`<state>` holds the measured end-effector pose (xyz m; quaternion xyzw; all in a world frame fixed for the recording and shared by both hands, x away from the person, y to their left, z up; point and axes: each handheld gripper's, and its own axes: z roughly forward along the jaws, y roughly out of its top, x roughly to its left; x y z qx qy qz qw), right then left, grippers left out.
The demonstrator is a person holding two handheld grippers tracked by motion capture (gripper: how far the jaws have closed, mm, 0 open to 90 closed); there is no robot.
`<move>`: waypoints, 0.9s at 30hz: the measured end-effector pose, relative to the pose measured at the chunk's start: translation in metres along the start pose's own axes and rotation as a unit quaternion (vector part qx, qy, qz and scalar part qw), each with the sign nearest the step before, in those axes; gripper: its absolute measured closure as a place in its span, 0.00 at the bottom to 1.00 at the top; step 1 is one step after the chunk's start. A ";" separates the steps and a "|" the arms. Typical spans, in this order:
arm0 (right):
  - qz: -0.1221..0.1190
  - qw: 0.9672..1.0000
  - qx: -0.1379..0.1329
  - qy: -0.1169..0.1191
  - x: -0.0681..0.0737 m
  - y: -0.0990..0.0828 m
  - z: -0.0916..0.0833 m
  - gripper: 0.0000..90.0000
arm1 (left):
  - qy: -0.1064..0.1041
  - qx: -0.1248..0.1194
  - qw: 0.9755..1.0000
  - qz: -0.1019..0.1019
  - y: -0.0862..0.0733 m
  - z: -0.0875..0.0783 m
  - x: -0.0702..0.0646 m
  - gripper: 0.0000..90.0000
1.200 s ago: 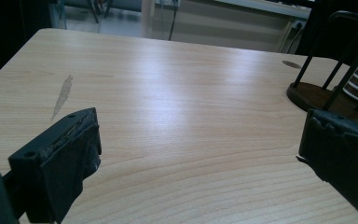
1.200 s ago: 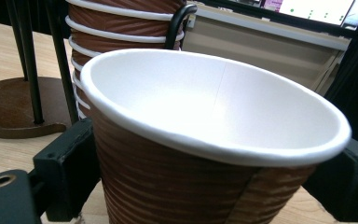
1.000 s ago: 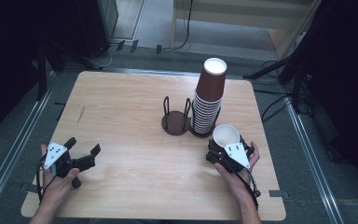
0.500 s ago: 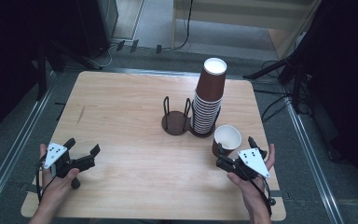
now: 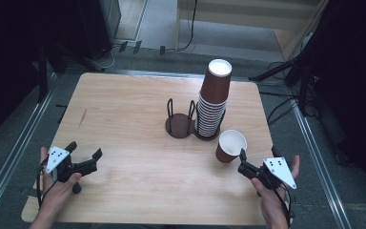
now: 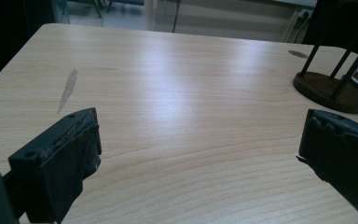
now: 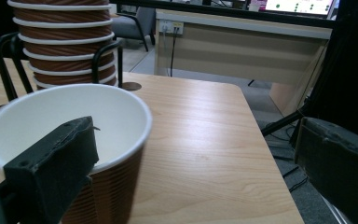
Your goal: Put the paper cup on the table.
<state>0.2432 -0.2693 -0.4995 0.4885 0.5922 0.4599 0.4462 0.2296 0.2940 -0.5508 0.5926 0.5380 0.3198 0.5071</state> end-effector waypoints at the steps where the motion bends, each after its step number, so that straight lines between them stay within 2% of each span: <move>1: 0.003 1.000 0.001 -0.001 -0.002 -0.001 -0.001 0.00 | 0.000 0.000 1.000 0.001 0.000 0.000 0.000 0.00; 9: 0.016 1.000 0.005 -0.013 -0.015 -0.006 -0.003 0.00 | 0.000 -0.001 1.000 -0.002 0.000 0.000 0.000 0.00; 18: 0.022 1.000 -0.007 -0.005 -0.010 0.001 -0.006 0.00 | 0.000 -0.002 1.000 -0.004 0.000 0.000 0.000 0.00; 27: 0.026 0.999 0.007 -0.027 -0.019 -0.010 -0.003 0.00 | 0.000 -0.001 1.000 -0.004 0.000 0.000 0.000 0.00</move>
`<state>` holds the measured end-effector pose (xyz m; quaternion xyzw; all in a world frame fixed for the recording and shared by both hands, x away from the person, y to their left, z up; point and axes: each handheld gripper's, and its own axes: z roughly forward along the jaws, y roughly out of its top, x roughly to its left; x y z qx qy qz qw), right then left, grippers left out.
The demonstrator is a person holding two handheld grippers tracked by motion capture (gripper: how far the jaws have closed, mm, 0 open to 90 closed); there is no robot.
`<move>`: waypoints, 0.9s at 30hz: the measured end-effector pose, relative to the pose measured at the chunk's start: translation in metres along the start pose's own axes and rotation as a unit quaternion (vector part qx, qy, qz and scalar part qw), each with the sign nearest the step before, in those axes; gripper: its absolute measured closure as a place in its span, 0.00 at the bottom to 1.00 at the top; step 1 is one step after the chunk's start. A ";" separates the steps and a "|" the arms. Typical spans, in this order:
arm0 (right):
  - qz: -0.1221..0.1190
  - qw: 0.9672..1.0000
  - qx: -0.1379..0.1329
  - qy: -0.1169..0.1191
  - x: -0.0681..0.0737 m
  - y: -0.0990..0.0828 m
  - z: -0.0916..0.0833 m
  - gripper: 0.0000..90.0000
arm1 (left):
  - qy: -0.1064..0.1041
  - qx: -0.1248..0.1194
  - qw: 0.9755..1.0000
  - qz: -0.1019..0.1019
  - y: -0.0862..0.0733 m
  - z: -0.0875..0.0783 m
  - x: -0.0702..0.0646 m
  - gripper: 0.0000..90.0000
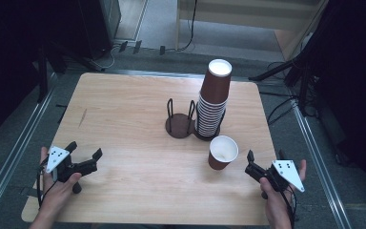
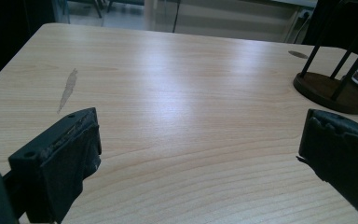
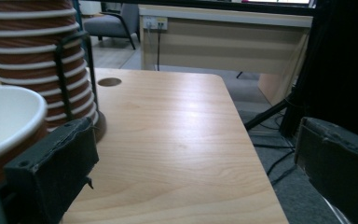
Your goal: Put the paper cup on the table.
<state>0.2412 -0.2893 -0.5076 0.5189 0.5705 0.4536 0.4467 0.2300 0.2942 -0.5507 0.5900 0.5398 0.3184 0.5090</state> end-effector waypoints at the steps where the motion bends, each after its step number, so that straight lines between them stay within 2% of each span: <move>1: -0.002 1.000 0.002 -0.003 -0.001 -0.002 0.000 0.00 | 0.000 0.000 1.000 0.000 0.000 0.000 0.000 0.00; 9: 0.003 1.000 0.021 -0.013 -0.013 -0.016 0.005 0.00 | 0.001 0.000 1.000 0.000 0.000 0.000 0.000 0.00; 13: -0.003 0.999 0.033 -0.016 -0.017 -0.022 0.007 0.00 | 0.001 0.000 1.000 -0.001 0.000 0.000 0.000 0.00; 17: 0.002 0.999 0.040 -0.019 -0.019 -0.025 0.007 0.00 | 0.002 0.000 1.000 0.000 0.000 0.000 0.001 0.00; 27: 0.000 0.999 0.040 -0.014 -0.015 -0.025 0.009 0.00 | 0.005 -0.003 1.000 -0.004 0.001 0.001 0.001 0.00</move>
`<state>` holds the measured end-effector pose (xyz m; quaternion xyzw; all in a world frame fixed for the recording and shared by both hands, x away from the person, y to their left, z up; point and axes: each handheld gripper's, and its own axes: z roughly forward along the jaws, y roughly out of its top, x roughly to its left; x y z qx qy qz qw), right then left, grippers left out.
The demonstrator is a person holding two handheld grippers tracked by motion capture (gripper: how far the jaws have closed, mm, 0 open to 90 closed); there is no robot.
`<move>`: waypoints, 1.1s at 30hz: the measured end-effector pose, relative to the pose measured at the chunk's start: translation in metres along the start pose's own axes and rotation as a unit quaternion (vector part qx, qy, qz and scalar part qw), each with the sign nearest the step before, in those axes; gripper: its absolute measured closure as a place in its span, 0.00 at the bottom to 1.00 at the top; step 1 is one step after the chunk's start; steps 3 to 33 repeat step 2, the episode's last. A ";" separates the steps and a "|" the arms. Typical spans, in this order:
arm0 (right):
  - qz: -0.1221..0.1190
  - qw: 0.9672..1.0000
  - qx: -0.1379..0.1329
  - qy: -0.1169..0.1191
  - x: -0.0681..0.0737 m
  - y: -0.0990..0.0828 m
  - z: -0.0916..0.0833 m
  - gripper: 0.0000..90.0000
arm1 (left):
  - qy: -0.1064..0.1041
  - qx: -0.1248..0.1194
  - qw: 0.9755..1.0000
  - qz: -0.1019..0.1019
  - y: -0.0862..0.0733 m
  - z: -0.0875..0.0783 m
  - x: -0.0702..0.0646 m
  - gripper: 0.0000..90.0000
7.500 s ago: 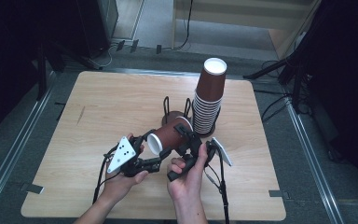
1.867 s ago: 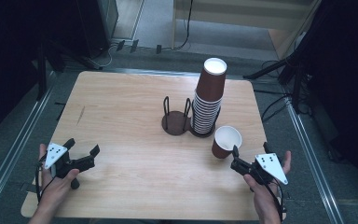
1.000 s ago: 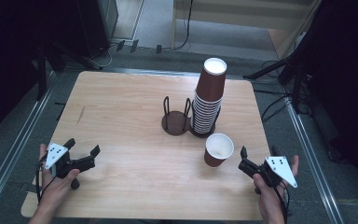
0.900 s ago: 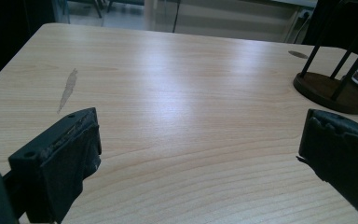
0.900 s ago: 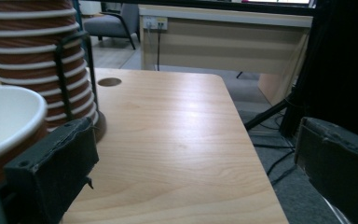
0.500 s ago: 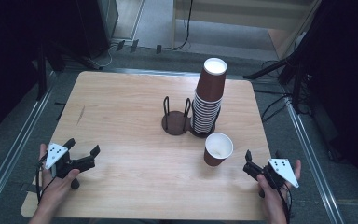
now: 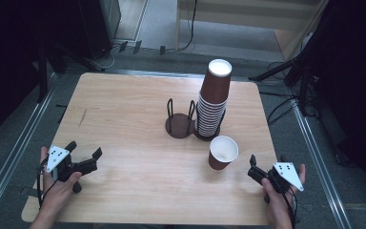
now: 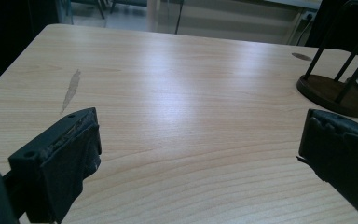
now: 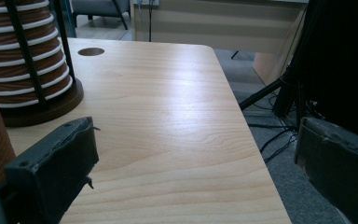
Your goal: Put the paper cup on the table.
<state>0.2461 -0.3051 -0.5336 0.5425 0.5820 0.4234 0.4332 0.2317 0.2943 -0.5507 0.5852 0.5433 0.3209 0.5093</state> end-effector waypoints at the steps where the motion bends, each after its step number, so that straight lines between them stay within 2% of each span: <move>1: 0.000 1.000 -0.001 0.001 0.001 0.001 0.000 0.00 | 0.000 -0.001 1.000 -0.001 0.000 0.000 0.000 0.00; 33: -0.001 1.000 -0.003 0.003 0.002 0.002 0.000 0.00 | 0.001 -0.001 1.000 -0.002 0.000 0.000 0.000 0.00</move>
